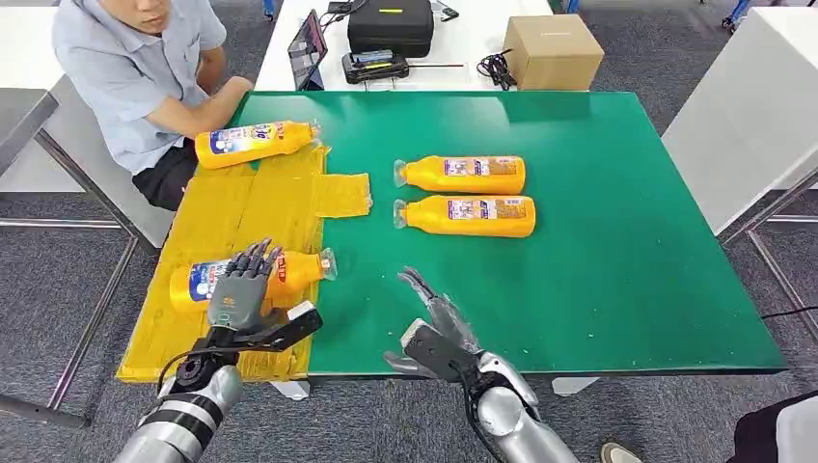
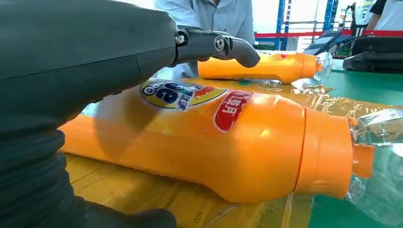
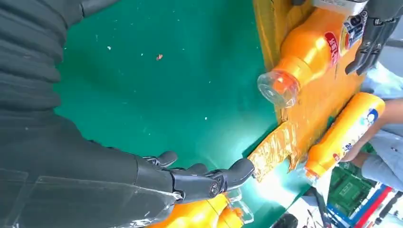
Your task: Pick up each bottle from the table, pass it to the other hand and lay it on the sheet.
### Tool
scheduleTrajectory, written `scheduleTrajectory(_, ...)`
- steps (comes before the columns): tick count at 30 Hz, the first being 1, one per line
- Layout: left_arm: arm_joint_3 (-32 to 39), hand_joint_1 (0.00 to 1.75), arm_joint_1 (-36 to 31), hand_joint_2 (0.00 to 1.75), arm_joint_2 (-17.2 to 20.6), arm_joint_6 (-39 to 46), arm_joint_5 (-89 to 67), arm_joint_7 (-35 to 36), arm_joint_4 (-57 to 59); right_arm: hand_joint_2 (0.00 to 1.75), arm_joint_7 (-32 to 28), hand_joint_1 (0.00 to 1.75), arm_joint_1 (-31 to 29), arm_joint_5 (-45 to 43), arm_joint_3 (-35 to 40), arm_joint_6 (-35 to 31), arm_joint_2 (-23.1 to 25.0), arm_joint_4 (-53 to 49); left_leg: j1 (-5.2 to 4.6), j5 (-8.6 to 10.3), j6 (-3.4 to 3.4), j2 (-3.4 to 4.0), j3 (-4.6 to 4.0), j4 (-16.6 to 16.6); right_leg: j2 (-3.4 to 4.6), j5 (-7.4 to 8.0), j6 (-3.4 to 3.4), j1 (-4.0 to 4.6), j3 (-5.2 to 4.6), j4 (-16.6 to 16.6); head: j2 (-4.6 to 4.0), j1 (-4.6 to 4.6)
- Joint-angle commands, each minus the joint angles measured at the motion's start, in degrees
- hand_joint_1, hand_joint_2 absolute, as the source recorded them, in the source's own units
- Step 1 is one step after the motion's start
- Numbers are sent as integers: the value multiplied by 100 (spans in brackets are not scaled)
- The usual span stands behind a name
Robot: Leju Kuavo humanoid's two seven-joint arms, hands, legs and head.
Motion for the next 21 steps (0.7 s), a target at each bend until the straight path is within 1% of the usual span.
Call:
scheduleTrajectory(1,-210,0,-226,175,75,-163,92,47,631,175,-4,0,-221,-23,-24,24,-33,200,4,-8,-9,11,22,-1,7,-5,-11,5,21,-3,0,0)
scheduleTrajectory(3,-269,0,-197,175,71,179,58,-27,545,175,-7,0,-220,-27,-33,31,-37,209,8,-12,-12,14,29,0,10,-6,-16,9,29,-3,0,0)
scheduleTrajectory(4,-347,0,-131,175,18,551,47,-212,316,175,-7,0,-202,-28,-30,35,-47,224,10,-14,-15,15,36,1,10,-9,-19,12,36,-3,0,0)
scheduleTrajectory(5,-379,0,-6,175,2,551,-124,-247,-160,175,-14,0,-202,-32,-21,39,-51,243,2,-5,-7,7,18,-3,4,-3,-9,3,18,-3,0,2)
scheduleTrajectory(6,-364,0,99,175,-35,551,-229,-303,-495,175,-18,0,-202,-34,-14,40,-53,258,7,-9,-9,8,26,0,4,-6,-13,8,28,-3,0,0)
scheduleTrajectory(7,-351,0,295,175,-193,551,-290,-435,-1051,175,-39,0,-189,-45,-10,26,-51,276,2,-3,-5,3,12,0,1,-2,-6,3,13,-2,0,2)
scheduleTrajectory(9,-325,0,614,175,-396,551,-376,-743,-1869,175,-68,0,-131,-37,-9,-39,-65,234,9,-16,-9,2,20,12,-3,-13,-12,10,25,4,0,0)
scheduleTrajectory(10,-242,0,861,175,-629,551,-206,-1021,-2418,175,-96,0,-79,-33,-21,-107,-72,173,6,-10,-7,-1,15,7,-5,-9,-9,7,17,2,0,0)
scheduleTrajectory(11,-168,0,1002,175,-777,551,-19,-1243,-2693,175,-135,0,-35,-40,-49,-171,-68,115,9,-19,-6,-8,15,17,-14,-19,-9,10,23,6,0,0)
scheduleTrajectory(12,-168,0,1359,175,-1060,551,699,-1777,-3072,175,-272,0,193,-209,-188,-277,-45,-220,4,-11,-4,-7,13,8,-11,-13,-7,5,17,1,0,2)
scheduleTrajectory(13,-266,0,1536,175,-1183,551,1629,-2187,-3361,175,-483,0,347,-524,-334,-245,31,-464,7,-22,-5,-7,21,14,-11,-21,-8,8,30,2,0,0)
scheduleTrajectory(14,-433,0,1690,175,-1131,551,2086,-2290,-3510,175,-718,0,532,-687,-438,-274,65,-806,1,-19,-3,-8,19,8,-12,-20,-5,1,27,-1,0,0)
scheduleTrajectory(15,-472,0,1758,175,-1126,551,2076,-2270,-3597,175,-704,0,591,-673,-429,-279,53,-957,3,-26,-5,-1,24,11,-6,-23,-8,4,31,1,0,0)
scheduleTrajectory(16,-505,0,1928,175,-1179,551,2531,-2474,-3906,175,-802,0,769,-752,-511,-352,86,-1342,-4,-15,-3,-3,7,5,-7,-15,-5,-3,9,2,0,0)
scheduleTrajectory(17,-635,0,1985,175,-1102,551,2724,-2457,-3989,175,-800,0,851,-750,-528,-360,69,-1529,-3,-25,-5,-2,17,10,-7,-23,-8,-2,20,4,0,2)
scheduleTrajectory(18,-766,0,2072,175,-1036,551,3300,-2493,-4194,175,-860,0,993,-787,-636,-425,101,-1772,-2,-36,-7,-4,23,17,-10,-34,-13,1,29,12,0,2)
scheduleTrajectory(19,-917,0,2112,175,-926,551,3517,-2406,-4276,175,-861,0,1093,-816,-716,-443,123,-1901,-4,-18,-5,5,-5,9,1,-12,-9,-2,-4,6,0,0)
scheduleTrajectory(21,-1081,0,2185,175,-811,545,3842,-2340,-4432,175,-844,0,1214,-862,-848,-445,147,-1987,2,-36,-17,6,14,13,-1,-26,-18,5,11,11,0,2)
